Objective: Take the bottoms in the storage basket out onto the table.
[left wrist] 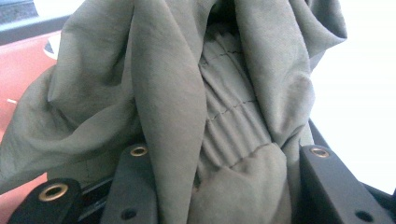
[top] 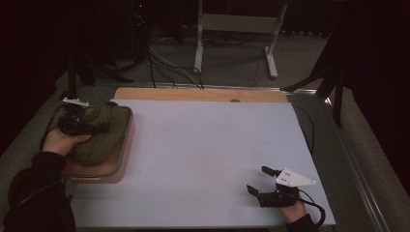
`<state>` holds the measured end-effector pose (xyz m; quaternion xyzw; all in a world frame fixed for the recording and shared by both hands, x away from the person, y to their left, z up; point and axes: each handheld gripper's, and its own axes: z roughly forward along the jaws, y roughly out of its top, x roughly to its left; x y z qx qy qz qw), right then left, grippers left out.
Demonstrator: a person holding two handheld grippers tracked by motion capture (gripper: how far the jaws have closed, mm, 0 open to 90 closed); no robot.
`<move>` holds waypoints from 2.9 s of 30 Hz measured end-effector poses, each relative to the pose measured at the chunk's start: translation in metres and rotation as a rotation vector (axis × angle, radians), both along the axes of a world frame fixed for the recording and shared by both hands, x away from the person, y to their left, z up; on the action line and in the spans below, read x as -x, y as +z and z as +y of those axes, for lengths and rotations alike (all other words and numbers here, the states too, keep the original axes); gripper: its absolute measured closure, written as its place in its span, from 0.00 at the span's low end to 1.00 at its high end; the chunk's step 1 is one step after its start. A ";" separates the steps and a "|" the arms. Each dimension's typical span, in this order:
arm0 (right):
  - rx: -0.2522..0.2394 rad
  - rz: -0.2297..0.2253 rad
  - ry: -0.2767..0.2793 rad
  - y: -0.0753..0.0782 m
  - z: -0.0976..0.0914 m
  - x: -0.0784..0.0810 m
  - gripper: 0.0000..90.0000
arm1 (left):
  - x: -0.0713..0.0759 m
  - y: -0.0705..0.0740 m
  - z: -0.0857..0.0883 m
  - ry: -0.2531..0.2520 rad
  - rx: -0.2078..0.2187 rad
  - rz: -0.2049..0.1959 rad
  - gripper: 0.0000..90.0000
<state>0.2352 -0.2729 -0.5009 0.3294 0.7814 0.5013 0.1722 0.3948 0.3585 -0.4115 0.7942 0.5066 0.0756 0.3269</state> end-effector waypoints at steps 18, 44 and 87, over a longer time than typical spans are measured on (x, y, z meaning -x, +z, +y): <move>-0.004 -0.006 -0.002 0.001 0.000 0.000 0.12 | 0.009 0.032 -0.003 -0.024 0.097 -0.051 0.66; -0.004 -0.006 -0.001 0.001 -0.001 0.000 0.12 | 0.005 0.063 -0.047 -0.128 0.162 -0.081 0.66; -0.016 -0.019 -0.002 0.004 -0.003 0.002 0.12 | -0.006 0.082 -0.138 -0.330 0.161 -0.075 0.66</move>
